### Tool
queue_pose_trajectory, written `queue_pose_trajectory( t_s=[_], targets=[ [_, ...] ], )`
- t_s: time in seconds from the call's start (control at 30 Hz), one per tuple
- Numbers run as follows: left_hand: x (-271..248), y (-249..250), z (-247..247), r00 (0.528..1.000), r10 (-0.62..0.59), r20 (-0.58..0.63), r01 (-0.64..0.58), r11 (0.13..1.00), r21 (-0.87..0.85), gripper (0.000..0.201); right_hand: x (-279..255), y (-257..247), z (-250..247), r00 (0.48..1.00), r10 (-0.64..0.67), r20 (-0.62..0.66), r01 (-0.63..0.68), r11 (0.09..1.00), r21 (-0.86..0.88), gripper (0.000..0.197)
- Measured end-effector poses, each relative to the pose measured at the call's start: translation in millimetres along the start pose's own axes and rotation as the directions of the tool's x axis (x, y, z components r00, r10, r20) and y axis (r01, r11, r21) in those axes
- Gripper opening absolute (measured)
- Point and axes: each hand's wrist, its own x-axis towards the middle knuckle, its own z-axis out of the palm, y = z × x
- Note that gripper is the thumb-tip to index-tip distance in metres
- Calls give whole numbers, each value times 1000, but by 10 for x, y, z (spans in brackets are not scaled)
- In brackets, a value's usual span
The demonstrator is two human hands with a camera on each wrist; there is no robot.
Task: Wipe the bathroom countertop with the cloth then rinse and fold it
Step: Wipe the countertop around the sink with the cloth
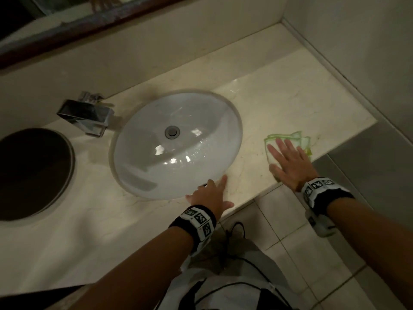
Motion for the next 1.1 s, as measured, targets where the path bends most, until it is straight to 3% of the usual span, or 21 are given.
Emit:
queue_pose_trajectory(
  t_s=[0.13, 0.2, 0.33, 0.43, 0.6, 0.77, 0.87, 0.93, 1.0, 1.1],
  targets=[
    [19, 6, -23, 1000, 10, 1, -10, 1000, 16, 89, -9, -262, 73, 991, 135, -24, -133, 987, 93, 64],
    [11, 15, -45, 1000, 24, -7, -24, 1000, 20, 87, -61, -472, 123, 990, 131, -47, -125, 986, 108, 65],
    [15, 89, -194, 990, 118, -83, -106, 984, 142, 63, -217, -694, 267, 985, -121, -124, 120, 993, -13, 66],
    [22, 247, -319, 968, 152, -198, -124, 981, 149, 45, -254, -629, 289, 967, -223, -122, 219, 975, -42, 62],
    [199, 647, -402, 931, 274, -241, -249, 960, 129, 55, -175, -246, 221, 928, -353, -122, 347, 936, -64, 61],
    [450, 974, -463, 932, 313, -181, -287, 945, 157, 60, 5, 367, 149, 957, -259, -127, 257, 966, -37, 64],
    [579, 1144, -502, 955, 270, -120, -253, 958, 137, 68, 147, 968, 12, 981, -118, -154, 117, 993, -13, 65],
    [663, 1232, -539, 970, 226, -86, -212, 966, 146, 73, 238, 1327, -135, 995, 15, -97, -12, 999, 30, 68],
    [725, 1284, -582, 977, 200, -69, -186, 968, 166, 76, 295, 1486, -235, 997, 72, -36, -71, 997, 37, 72],
    [802, 1334, -594, 984, 173, -46, -165, 975, 149, 79, 314, 1398, -190, 995, 80, -61, -77, 995, 61, 71]
  ],
)
